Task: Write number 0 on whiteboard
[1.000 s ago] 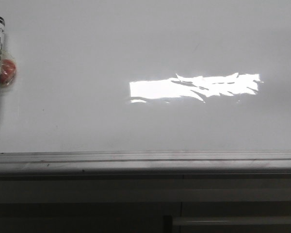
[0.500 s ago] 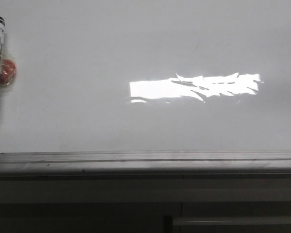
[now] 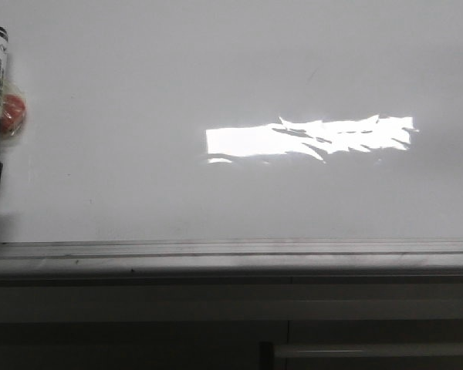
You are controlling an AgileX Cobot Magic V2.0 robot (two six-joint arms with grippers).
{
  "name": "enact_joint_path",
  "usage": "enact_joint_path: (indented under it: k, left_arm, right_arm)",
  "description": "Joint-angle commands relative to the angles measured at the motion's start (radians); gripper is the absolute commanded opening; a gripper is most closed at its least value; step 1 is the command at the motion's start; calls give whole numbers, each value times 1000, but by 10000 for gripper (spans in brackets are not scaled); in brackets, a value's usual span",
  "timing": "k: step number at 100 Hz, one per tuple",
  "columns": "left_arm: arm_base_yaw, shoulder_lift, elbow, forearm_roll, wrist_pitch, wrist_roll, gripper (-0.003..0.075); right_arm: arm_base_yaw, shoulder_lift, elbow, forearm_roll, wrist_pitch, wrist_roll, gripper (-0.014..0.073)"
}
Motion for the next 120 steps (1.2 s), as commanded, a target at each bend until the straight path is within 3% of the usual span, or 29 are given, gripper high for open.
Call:
enact_joint_path:
  k: [1,36,43,62,91,101,109,116,120]
  left_arm:
    - [-7,24,-49,-41,-62,33,453]
    - [-7,66,-78,-213,-46,173,415]
    - [-7,84,-78,-218,-32,173,333]
    - [-7,137,-78,-220,-33,192,-22]
    - [-7,135,-78,-220,60,291,-20]
    - [-7,111,-78,-220,175,428,-20]
    - [-7,90,-78,-221,278,565,-20]
    - [-7,67,-81,-234,343,678,-20]
    - [-7,57,-90,-235,371,712,-20]
  right_arm:
    - [1,17,-26,5,-83,-7,-69]
    - [1,17,-26,5,-84,-7,-69]
    - [1,17,-26,5,-84,-7,-69]
    - [1,17,-26,5,-84,-7,-69]
    - [3,17,-35,12,-16,-48,-69]
    - [31,28,-70,59,74,-165,-67]
    - [105,48,-91,190,80,-299,-54]
    - [206,92,-109,290,94,-475,16]
    - [252,122,-119,295,96,-499,67]
